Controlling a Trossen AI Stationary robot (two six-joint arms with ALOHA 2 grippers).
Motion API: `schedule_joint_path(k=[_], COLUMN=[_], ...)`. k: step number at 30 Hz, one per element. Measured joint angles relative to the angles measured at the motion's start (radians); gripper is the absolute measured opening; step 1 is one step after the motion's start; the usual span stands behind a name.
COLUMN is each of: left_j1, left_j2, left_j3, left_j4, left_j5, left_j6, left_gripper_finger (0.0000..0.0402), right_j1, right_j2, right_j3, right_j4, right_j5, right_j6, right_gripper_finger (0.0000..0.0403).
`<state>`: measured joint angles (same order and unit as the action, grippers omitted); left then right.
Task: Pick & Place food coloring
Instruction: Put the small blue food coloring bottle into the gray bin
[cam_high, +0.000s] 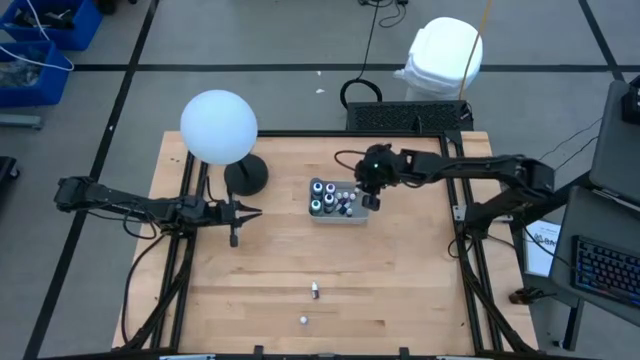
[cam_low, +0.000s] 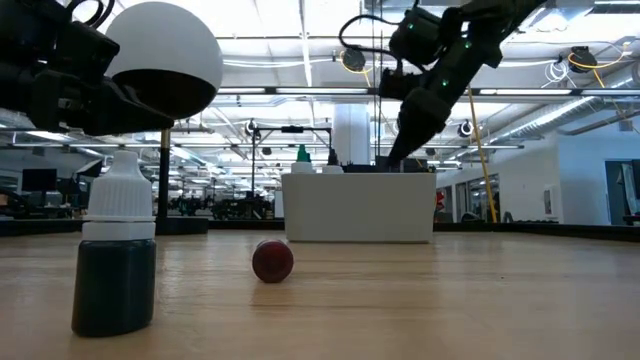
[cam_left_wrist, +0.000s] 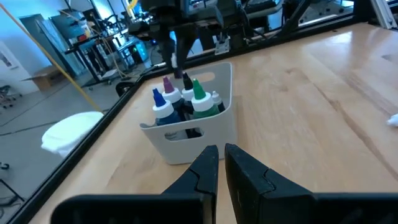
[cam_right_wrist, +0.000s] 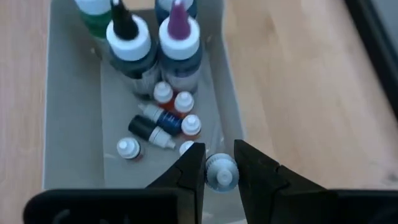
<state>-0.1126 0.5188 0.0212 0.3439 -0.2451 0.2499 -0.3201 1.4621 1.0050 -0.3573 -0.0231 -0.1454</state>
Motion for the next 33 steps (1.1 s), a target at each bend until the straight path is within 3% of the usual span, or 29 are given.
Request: schedule_joint_path(k=[6, 12, 33], left_j1=[0.000, 0.000, 0.000], left_j2=[0.000, 0.000, 0.000], left_j3=[0.000, 0.000, 0.000], left_j4=[-0.010, -0.006, 0.006], left_j5=[0.000, 0.000, -0.026], left_j6=[-0.013, 0.007, 0.018], left_gripper_finger=[0.0037, 0.0037, 0.0037], right_j1=[0.040, 0.079, 0.089], right_j2=[0.026, 0.031, 0.047], right_j3=[0.000, 0.000, -0.107], right_j4=[-0.016, -0.014, 0.107], right_j5=[0.003, 0.099, 0.098], right_j6=[0.029, 0.029, 0.070], right_gripper_finger=[0.0062, 0.0061, 0.0062])
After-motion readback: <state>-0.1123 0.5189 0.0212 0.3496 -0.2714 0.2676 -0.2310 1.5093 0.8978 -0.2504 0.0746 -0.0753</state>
